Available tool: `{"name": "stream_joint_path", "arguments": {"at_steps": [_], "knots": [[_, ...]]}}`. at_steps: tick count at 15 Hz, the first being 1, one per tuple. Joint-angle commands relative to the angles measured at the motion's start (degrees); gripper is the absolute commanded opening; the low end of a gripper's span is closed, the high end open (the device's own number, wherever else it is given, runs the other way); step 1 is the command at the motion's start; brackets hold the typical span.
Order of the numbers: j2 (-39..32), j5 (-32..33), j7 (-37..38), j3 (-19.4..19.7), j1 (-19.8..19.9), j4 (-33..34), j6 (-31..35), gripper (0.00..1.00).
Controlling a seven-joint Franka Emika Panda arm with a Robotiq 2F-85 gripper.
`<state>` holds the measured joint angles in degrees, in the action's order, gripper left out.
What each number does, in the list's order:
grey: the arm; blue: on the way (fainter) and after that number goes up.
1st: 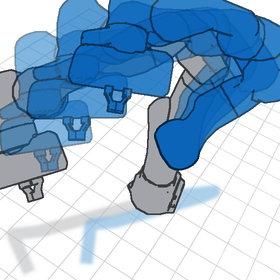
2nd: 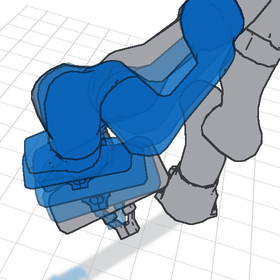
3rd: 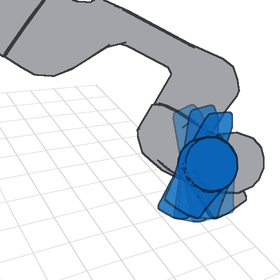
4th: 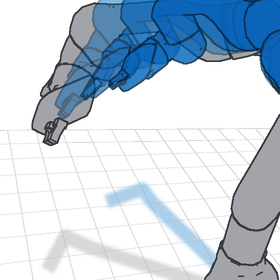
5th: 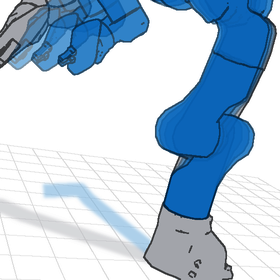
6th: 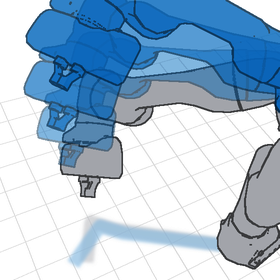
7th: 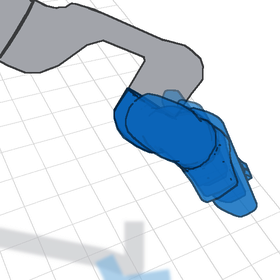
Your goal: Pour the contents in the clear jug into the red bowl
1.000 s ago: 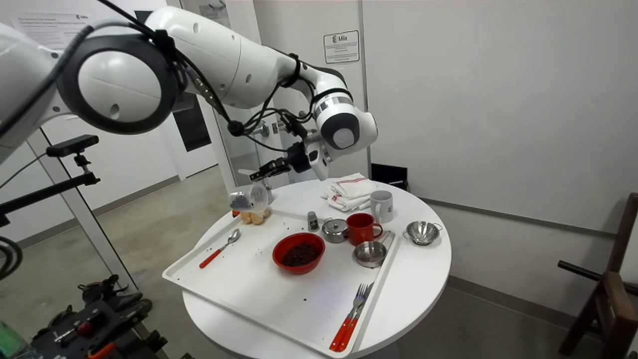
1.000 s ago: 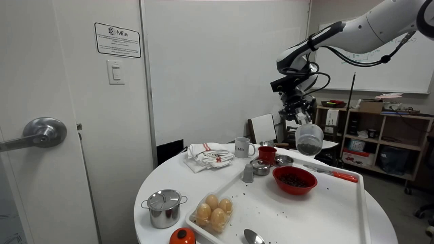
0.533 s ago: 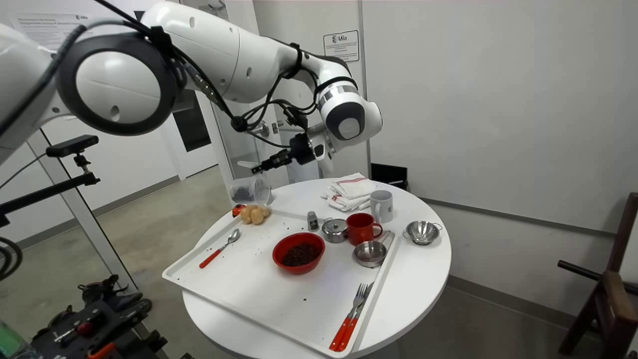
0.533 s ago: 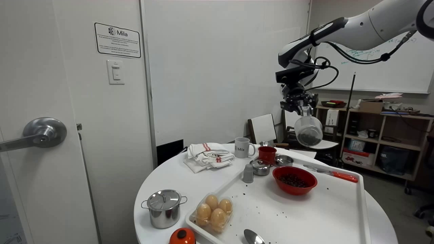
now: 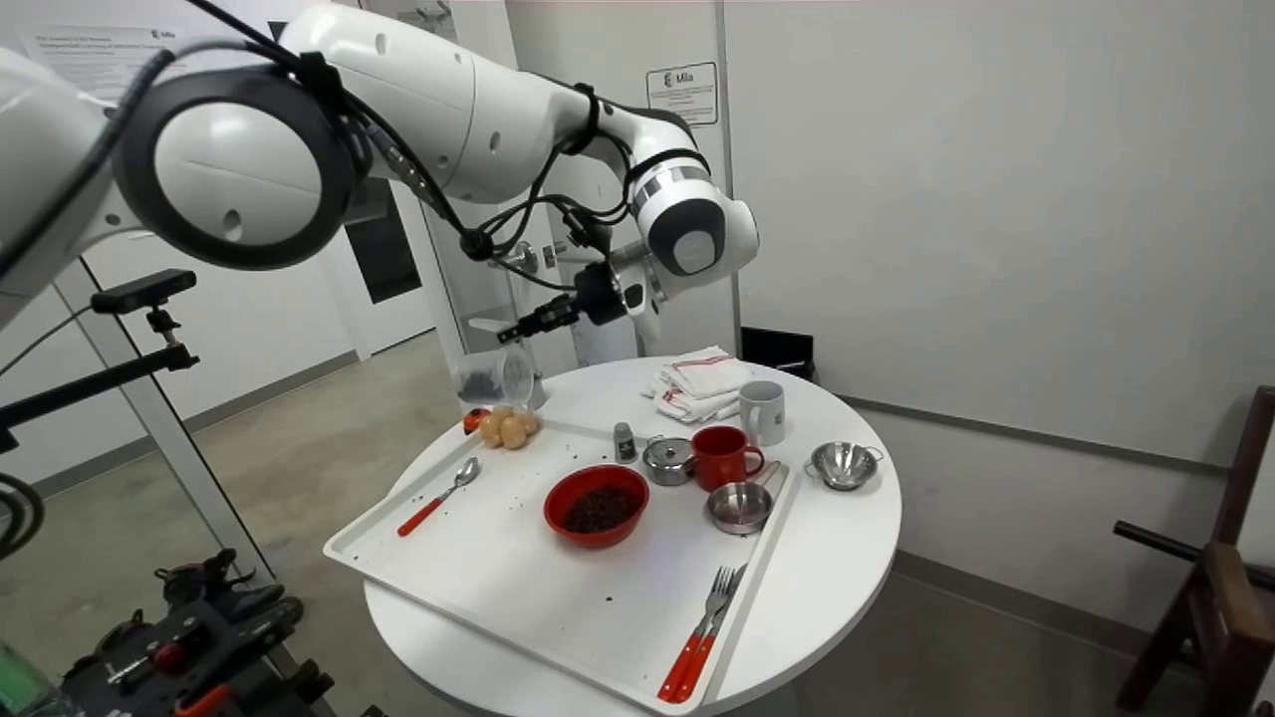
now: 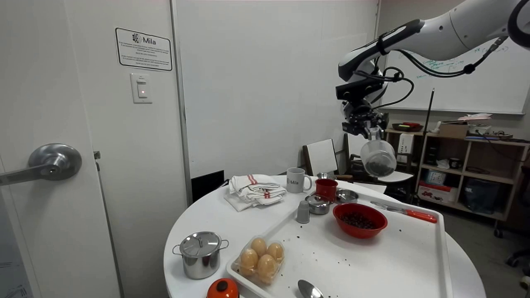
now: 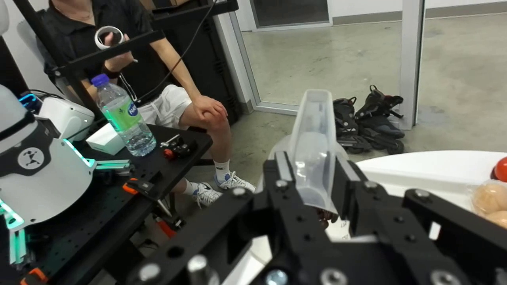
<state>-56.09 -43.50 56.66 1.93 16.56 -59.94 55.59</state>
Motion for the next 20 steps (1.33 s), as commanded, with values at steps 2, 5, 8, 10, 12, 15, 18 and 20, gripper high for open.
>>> {"name": "stream_joint_path", "arguments": {"at_steps": [2, 5, 8, 10, 12, 15, 18, 20], "knots": [[-4.0, -4.37, 4.04, 0.0, 1.34, 6.1, -9.28, 0.07], [-6.32, -8.37, 6.54, -0.22, 2.82, 9.04, -13.65, 0.07], [-9.14, -13.66, 10.0, -0.63, 4.26, 12.06, -14.92, 0.07], [-11.98, -16.39, 13.58, -2.78, 5.99, 15.29, -14.9, 0.07], [-15.13, -19.21, 17.54, -4.22, 6.92, 18.81, -14.98, 0.07], [-18.61, -22.29, 22.33, -6.0, 7.99, 22.34, -14.55, 0.07], [-21.41, -24.05, 25.5, -7.14, 9.01, 25.14, -14.24, 0.07], [-22.82, -24.81, 27.0, -7.72, 9.72, 26.49, -14.11, 0.07]]}}
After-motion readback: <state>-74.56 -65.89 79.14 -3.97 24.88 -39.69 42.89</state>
